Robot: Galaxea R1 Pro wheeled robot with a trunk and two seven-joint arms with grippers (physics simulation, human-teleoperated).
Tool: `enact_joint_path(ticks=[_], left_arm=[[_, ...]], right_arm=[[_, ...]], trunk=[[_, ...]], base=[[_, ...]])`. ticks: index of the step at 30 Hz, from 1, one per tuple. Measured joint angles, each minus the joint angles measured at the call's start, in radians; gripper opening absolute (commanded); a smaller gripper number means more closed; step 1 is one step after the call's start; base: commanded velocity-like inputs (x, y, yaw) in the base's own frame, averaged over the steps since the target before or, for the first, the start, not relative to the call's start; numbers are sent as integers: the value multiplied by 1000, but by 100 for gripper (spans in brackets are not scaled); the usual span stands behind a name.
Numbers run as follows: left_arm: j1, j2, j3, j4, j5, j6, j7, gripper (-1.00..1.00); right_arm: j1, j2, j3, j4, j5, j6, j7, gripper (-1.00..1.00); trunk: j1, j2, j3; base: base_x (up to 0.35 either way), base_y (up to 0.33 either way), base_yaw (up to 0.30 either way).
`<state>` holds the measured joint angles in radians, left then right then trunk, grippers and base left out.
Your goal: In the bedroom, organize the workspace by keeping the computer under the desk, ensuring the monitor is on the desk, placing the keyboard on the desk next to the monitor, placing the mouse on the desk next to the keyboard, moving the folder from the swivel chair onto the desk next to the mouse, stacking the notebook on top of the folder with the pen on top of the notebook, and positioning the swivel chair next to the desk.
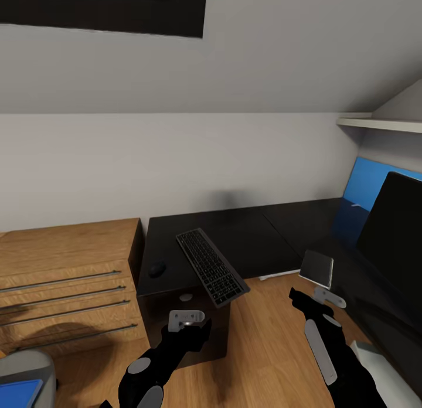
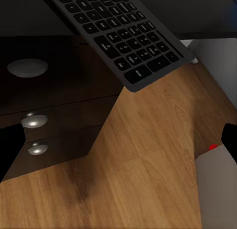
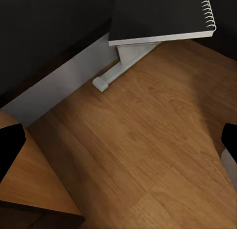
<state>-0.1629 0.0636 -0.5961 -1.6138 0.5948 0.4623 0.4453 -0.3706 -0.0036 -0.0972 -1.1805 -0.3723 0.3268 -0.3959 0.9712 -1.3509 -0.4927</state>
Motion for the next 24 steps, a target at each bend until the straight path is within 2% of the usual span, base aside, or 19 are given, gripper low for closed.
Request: enact_joint_path(ticks=[8,15,18,19,20,24], left_arm=[[0,0,-1,0,0,0,0,100],[0,0,-1,0,-1,-1,0,100],[0,1,-1,0,-2,-1,0,100],[0,1,-1,0,-2,-1,0,100],[0,1,0,0,-2,-1,0,100],[0,1,0,-1,-2,-1,0,100]], right_arm=[[0,-2,1,53,-4,-51,0,100],[0,-1,3,58,-1,-88,-1,100],[0,2,12,65,1,-129,-2,100],[0,3,18,70,1,-144,-3,100],[0,12,39,92,1,-207,-8,100],[0,32,59,145,0,-357,-12,100]], trunk=[[31,-56,-25],[58,-105,-47],[69,-126,-56],[73,-133,-60],[77,-140,-63],[92,-168,-75]], base=[[0,0,0],[0,0,0],[0,0,0],[0,0,0],[0,0,0],[0,0,0]])
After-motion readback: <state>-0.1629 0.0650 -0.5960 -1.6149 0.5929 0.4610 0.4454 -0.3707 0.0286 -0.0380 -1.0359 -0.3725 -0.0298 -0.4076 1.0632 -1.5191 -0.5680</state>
